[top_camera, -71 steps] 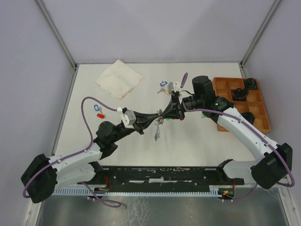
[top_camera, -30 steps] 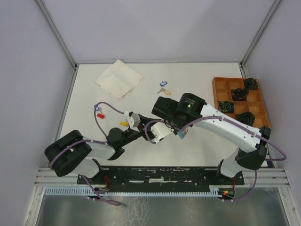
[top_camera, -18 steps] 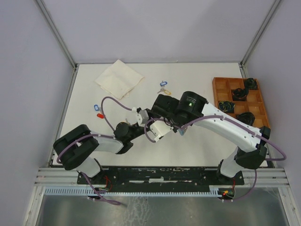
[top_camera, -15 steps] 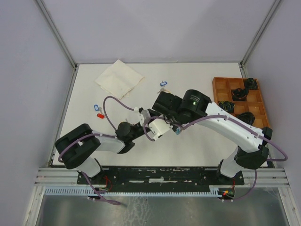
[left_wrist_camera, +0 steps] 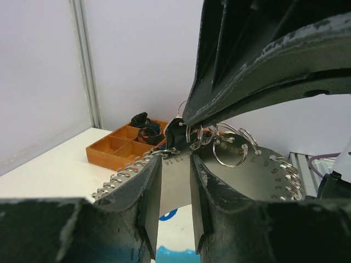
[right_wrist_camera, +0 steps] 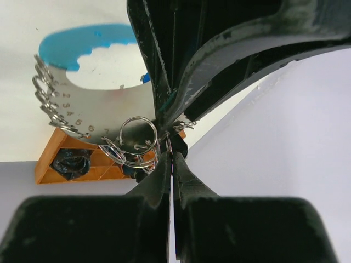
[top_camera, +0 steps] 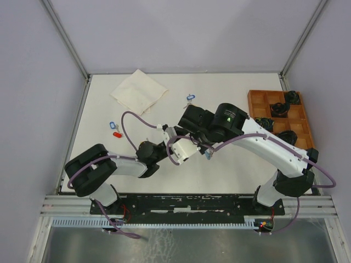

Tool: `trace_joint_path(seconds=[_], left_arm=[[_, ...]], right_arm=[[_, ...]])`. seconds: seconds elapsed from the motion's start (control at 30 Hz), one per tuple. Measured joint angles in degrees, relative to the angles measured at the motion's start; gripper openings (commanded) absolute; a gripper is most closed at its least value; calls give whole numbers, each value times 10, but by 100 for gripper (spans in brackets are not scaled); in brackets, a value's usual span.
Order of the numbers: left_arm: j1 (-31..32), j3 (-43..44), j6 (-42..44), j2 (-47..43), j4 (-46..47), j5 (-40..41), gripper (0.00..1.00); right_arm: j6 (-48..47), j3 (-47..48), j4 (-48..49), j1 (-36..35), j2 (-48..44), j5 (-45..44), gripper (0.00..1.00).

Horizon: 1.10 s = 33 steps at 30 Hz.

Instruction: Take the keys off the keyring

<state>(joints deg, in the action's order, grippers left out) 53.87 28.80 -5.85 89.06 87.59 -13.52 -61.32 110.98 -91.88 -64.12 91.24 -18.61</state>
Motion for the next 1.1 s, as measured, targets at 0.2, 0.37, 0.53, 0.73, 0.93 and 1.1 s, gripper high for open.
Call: trace_joint_path(seconds=[0.2, 0.37, 0.53, 0.73, 0.93, 1.1], left_arm=[[13, 3, 1, 0, 0, 0, 33], [16, 3, 2, 0, 0, 0, 31], [20, 3, 2, -5, 0, 2, 30], [22, 3, 12, -14, 0, 12, 29], [23, 3, 14, -19, 0, 16, 23], [24, 3, 14, -19, 0, 17, 7]], right_arm=[[1, 3, 0, 0, 0, 7, 1], [2, 3, 0, 0, 0, 9, 1], [2, 3, 0, 0, 0, 10, 1], [2, 7, 0, 0, 0, 14, 1], [4, 12, 0, 0, 6, 20, 1], [1, 14, 0, 0, 6, 21, 1]])
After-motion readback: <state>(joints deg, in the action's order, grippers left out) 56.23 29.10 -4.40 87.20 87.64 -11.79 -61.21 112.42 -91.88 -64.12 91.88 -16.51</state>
